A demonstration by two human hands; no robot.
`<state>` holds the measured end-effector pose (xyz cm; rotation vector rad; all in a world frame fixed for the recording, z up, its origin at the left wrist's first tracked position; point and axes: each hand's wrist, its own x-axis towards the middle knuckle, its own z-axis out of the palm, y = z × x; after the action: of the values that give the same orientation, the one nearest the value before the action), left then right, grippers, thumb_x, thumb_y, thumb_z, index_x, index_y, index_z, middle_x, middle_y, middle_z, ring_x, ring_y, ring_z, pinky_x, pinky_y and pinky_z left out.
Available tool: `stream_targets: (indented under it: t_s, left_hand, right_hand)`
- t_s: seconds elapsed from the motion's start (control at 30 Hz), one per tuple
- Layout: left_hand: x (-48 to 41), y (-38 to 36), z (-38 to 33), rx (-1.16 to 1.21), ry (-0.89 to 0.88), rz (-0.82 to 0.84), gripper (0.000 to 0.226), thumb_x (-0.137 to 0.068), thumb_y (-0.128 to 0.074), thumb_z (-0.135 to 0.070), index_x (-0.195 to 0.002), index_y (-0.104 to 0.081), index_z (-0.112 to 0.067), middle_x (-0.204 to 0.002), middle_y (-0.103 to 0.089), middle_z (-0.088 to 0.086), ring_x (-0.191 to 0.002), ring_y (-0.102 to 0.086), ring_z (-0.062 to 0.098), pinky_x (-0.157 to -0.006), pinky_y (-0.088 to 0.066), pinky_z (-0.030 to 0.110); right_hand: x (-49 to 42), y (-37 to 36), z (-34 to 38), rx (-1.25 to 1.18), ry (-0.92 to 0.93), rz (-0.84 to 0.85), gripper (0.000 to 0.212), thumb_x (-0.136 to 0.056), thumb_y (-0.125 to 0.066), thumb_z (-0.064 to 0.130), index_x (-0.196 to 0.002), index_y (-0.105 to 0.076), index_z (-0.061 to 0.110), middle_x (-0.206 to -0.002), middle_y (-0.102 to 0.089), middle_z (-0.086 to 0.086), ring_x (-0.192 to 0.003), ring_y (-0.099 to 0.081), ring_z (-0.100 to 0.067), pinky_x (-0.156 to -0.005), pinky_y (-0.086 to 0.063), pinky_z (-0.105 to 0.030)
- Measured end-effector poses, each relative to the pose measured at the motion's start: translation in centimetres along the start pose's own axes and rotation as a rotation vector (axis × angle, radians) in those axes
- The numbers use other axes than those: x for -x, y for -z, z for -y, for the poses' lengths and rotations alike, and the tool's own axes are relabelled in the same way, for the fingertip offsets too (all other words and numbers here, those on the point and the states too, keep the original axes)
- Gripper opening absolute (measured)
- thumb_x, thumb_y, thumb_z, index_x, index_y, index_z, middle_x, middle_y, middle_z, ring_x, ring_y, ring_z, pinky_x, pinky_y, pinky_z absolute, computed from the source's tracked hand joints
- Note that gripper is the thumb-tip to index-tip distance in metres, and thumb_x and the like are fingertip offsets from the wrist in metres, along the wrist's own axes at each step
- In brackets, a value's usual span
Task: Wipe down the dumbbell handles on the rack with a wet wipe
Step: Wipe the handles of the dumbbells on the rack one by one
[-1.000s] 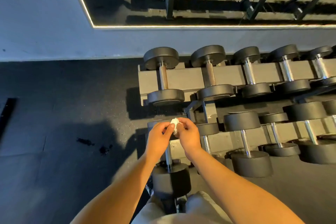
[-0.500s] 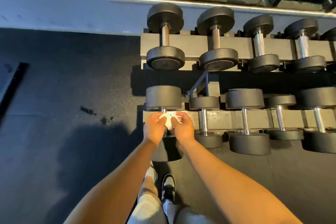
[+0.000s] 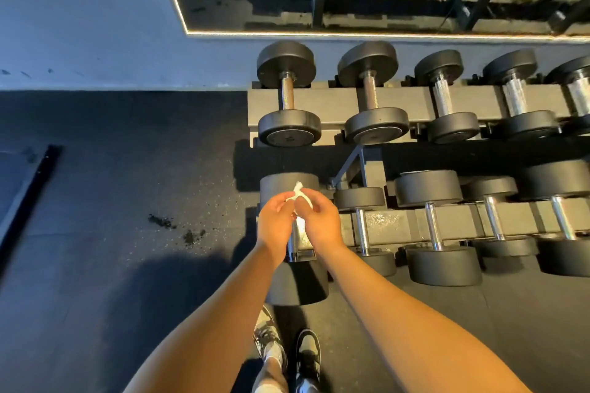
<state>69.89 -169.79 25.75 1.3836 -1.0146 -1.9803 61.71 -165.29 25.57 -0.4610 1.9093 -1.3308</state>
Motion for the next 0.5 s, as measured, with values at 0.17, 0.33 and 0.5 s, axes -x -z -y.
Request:
stream_targets:
  t_s: [0.17,0.33,0.5]
  left_hand:
    - [-3.5,-1.1,-4.1,-0.209,-0.188,0.017,0.026,-0.104,-0.054,-0.015,-0.123,-0.067,-0.027,-0.134,-0.062,-0.001,-0.124,-0.059,0.014,-0.108,-0.047,0.032]
    - [-8.4,-2.7,-8.3,-0.696,-0.505,-0.006,0.044,-0.106,-0.044,-0.007,-0.149,-0.047,-0.016,-0.162,-0.034,0.002,-0.152,-0.027,0.017,-0.125,-0.023,0.036]
    - [-11.6,-3.5,-10.6,-0.814,-0.545,0.045,0.052,-0.106,-0.043,-0.008,-0.157,-0.032,-0.013,-0.163,-0.030,0.005,-0.152,-0.027,0.020,-0.125,-0.024,0.040]
  right_hand:
    - [-4.0,-0.2,3.2,-0.072,0.011,-0.075,0.032,-0.098,-0.060,0.010,-0.128,-0.067,0.022,-0.120,-0.067,0.004,-0.110,-0.063,-0.011,-0.088,-0.051,-0.022]
    - [-9.9,-1.2,7.6,-0.016,0.130,-0.283,0.034,-0.100,-0.055,0.006,-0.133,-0.063,0.013,-0.126,-0.056,-0.005,-0.113,-0.055,-0.013,-0.095,-0.041,-0.018]
    - [-15.7,-1.8,9.5,-0.069,0.075,-0.375,0.034,-0.100,-0.054,0.005,-0.132,-0.064,0.009,-0.129,-0.052,-0.004,-0.117,-0.057,-0.017,-0.107,-0.041,-0.027]
